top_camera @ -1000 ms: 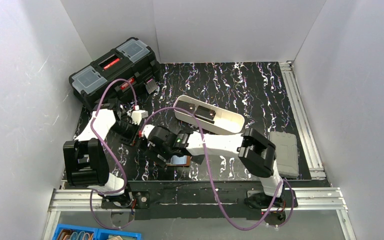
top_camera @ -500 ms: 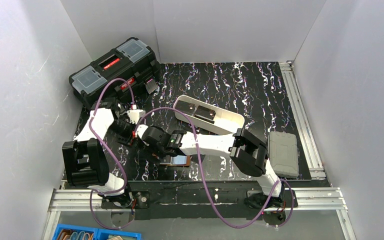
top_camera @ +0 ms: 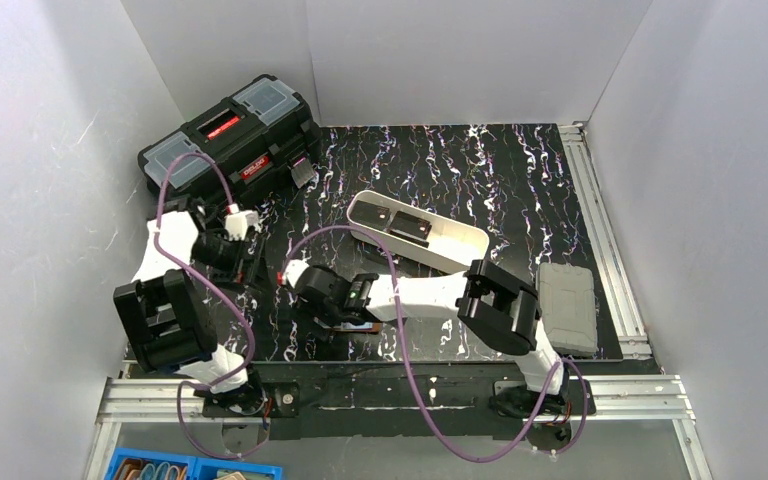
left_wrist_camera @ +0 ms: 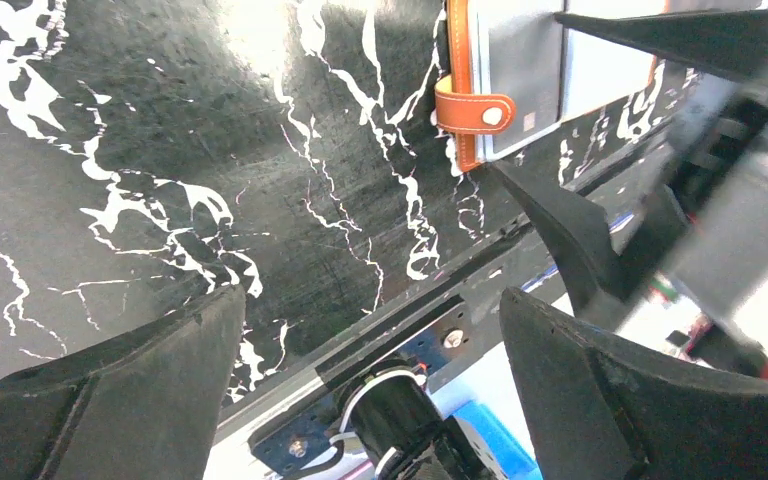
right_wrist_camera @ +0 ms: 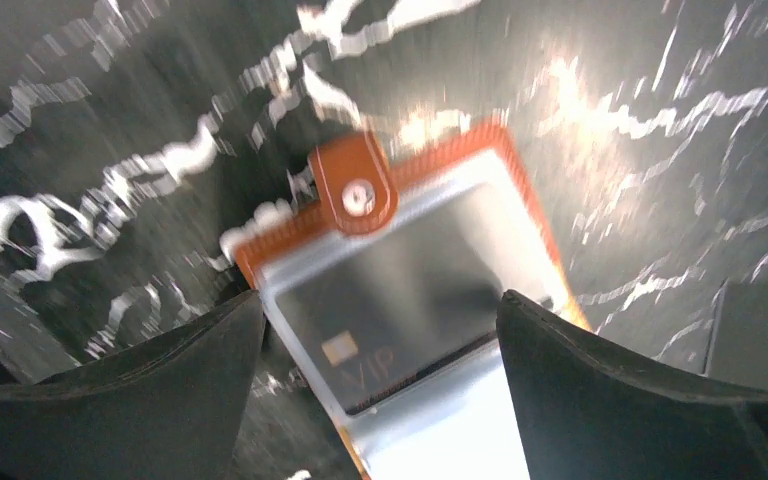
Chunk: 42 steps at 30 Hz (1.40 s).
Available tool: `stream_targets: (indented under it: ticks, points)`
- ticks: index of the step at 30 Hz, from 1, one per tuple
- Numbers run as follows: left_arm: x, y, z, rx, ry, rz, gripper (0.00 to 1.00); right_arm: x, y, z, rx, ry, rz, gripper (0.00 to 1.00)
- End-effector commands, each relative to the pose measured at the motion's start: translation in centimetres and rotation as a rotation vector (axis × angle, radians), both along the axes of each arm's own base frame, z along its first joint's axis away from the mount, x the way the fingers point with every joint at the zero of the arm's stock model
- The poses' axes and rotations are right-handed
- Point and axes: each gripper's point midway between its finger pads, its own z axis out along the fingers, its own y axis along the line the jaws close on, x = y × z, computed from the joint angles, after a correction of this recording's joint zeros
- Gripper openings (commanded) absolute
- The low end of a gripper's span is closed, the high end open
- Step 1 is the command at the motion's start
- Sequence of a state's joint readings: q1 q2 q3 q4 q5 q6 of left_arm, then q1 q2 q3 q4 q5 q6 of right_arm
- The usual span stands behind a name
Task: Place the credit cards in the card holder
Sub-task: Turn over the card slot in the card holder.
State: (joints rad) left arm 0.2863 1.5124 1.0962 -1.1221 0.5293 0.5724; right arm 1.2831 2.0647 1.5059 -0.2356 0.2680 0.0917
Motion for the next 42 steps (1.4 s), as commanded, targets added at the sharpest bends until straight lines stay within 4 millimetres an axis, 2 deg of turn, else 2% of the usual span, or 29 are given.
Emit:
stream_targets:
  ticks: [1,5,11,16,19,21,31,37,42]
  points:
    - [0.2,-0.4,3.7,-0.147,-0.077,0.031,0.99,0.3,-1.6,2.0,0.073,0.011,-0.081,0.92]
    - [0.0,0.1,4.4,-0.148,-0.105,0.029,0.99,0.7,-2.0,4.1,0.17,0.035,-0.109,0.93]
    - [-0.4,0.3,4.7,-0.134,-0.127,0.037,0.99,0.3,-1.2,4.2,0.178,0.058,-0.084,0.93]
    - [-0.7,0.9,4.2,-0.091,-0.136,0.029,0.99,-0.5,0.2,3.6,0.162,0.087,-0.03,0.93]
    - [-0.6,1.0,4.3,-0.09,-0.136,0.031,0.99,-0.9,0.7,2.5,0.129,0.106,-0.02,0.93]
    - [-0.6,1.1,4.3,-0.091,-0.139,0.032,0.99,-0.8,0.5,1.5,0.099,0.114,-0.036,0.93]
    - [-0.5,1.4,4.0,-0.083,-0.136,0.034,0.99,-0.7,-0.7,0.0,0.052,0.109,-0.073,0.88]
    - [-0.4,1.4,3.9,-0.084,-0.135,0.037,0.99,-0.9,-0.6,-0.9,0.04,0.128,-0.063,0.85]
    - [-0.4,1.4,3.8,-0.087,-0.134,0.039,0.99,-1.4,-0.4,-1.3,0.033,0.124,-0.037,0.88]
